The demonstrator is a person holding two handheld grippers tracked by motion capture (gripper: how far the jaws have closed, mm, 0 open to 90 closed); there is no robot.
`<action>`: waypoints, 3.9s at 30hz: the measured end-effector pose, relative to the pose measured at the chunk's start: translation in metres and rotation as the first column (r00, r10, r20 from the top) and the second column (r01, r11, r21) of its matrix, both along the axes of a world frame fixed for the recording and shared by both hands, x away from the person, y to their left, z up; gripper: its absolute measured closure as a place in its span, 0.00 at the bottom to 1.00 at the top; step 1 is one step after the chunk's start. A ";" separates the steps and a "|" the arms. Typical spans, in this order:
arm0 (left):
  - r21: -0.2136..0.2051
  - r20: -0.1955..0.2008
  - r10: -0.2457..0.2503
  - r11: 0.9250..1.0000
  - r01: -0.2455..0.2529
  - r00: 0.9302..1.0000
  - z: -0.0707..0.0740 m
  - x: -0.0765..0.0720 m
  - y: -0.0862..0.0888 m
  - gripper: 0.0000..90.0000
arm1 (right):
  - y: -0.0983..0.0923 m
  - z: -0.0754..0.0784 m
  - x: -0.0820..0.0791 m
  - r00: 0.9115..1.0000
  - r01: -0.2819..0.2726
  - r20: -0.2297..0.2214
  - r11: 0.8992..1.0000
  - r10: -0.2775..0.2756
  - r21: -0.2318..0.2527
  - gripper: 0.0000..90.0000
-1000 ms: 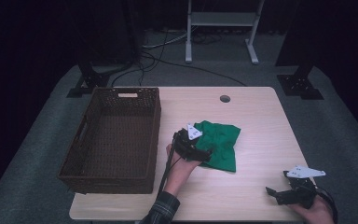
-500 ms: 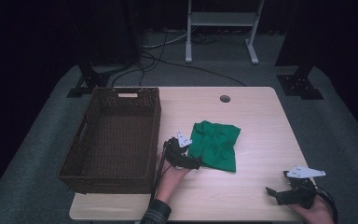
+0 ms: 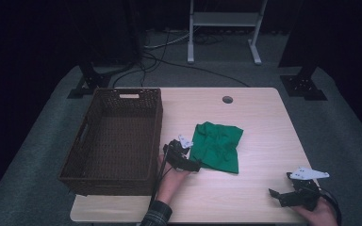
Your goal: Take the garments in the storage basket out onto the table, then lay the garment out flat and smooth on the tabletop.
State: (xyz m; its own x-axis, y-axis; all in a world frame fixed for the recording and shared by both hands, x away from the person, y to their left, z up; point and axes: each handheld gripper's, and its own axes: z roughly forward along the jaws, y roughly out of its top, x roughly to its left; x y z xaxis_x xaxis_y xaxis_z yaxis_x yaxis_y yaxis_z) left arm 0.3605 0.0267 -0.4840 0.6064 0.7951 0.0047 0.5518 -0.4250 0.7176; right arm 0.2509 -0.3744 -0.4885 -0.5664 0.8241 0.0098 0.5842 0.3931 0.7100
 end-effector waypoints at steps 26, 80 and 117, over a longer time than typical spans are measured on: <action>-0.001 -0.004 -0.164 0.986 0.164 0.986 0.000 -0.059 0.007 0.00 | -0.001 0.000 -0.003 1.000 0.000 -0.001 1.000 0.000 -0.001 0.00; 0.012 -0.004 -0.235 0.972 0.235 0.972 -0.001 -0.094 0.016 0.00 | 0.023 0.034 0.014 0.996 -0.088 0.037 0.994 0.086 0.063 0.00; 0.010 -0.004 -0.248 0.969 0.248 0.969 -0.001 -0.092 0.017 0.00 | 0.070 0.051 0.032 0.976 -0.218 0.044 0.969 0.214 0.117 0.00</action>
State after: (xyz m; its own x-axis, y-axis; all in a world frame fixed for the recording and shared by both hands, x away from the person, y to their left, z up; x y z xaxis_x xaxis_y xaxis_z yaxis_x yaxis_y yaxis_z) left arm 0.2688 0.0441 -0.4849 0.7847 0.6198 0.0105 0.4299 -0.5563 0.7112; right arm 0.2832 -0.3040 -0.4376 -0.7322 0.6762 0.0811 0.4723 0.4184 0.7758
